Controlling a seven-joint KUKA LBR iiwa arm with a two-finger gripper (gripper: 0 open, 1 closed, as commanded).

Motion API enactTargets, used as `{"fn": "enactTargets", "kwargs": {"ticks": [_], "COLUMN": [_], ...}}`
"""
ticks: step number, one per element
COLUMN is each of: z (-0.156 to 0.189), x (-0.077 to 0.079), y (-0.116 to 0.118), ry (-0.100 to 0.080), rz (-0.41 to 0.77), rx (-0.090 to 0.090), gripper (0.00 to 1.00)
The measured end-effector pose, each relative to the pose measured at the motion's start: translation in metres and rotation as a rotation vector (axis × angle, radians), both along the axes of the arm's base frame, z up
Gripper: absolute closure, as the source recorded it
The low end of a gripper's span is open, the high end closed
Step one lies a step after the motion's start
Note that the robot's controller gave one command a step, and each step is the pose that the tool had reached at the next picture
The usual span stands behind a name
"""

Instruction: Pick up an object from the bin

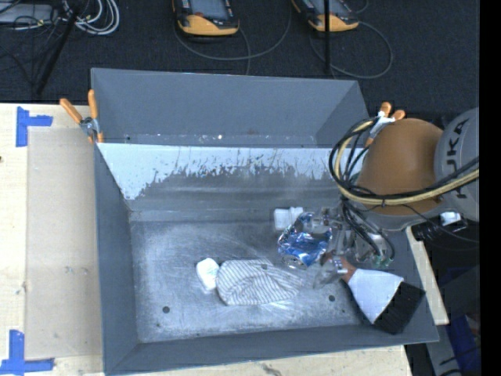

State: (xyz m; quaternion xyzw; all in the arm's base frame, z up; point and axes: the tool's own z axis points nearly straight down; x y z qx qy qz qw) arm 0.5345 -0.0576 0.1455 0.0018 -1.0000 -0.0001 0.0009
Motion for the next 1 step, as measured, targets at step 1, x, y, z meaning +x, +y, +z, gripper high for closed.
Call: {"fn": "enactTargets", "kwargs": {"ticks": [1], "z": [0.0], "x": [0.0], "y": [0.0], "ry": [0.0], "rz": [0.0], "rx": [0.0], "gripper": [0.0]}}
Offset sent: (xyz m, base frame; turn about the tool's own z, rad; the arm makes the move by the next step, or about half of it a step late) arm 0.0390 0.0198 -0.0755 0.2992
